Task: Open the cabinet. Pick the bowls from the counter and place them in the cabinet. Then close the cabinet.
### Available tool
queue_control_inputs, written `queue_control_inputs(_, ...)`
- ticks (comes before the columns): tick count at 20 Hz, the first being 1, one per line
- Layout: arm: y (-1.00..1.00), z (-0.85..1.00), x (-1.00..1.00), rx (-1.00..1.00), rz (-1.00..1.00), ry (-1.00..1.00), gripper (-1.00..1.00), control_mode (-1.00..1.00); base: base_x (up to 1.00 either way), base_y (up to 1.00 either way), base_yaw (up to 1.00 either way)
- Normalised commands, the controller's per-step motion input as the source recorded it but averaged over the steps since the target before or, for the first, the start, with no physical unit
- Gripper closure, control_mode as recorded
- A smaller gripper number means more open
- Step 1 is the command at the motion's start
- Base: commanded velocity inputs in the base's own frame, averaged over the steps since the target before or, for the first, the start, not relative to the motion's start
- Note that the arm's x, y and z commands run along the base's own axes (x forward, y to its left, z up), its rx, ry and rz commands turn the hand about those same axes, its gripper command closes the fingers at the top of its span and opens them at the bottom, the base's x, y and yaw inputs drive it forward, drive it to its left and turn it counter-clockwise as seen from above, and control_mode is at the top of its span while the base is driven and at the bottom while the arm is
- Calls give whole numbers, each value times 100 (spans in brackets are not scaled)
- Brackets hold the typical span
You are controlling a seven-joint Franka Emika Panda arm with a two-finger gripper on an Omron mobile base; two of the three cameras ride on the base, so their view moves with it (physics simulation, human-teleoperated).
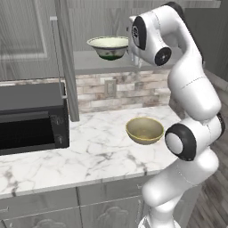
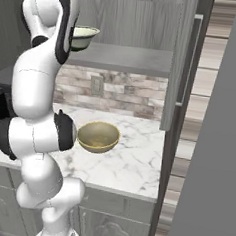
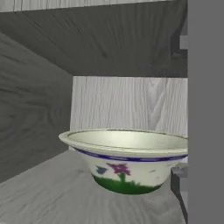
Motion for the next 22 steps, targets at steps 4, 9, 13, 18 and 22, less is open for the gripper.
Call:
queue_control_inputs(4, -4, 31, -100, 1, -18, 5, -100, -100, 0, 0, 0)
queue_control_inputs(9, 0, 48, -100, 0, -18, 0, -100, -100, 0, 0, 0)
queue_control_inputs(13, -6, 43, -100, 0, -22, 10, -100, -100, 0, 0, 0)
queue_control_inputs(18, -9, 36, -89, 10, -16, 36, -100, -100, 0, 0, 0)
queue_control_inputs(22, -1, 31, -89, 34, -19, 44, -100, -100, 0, 0, 0)
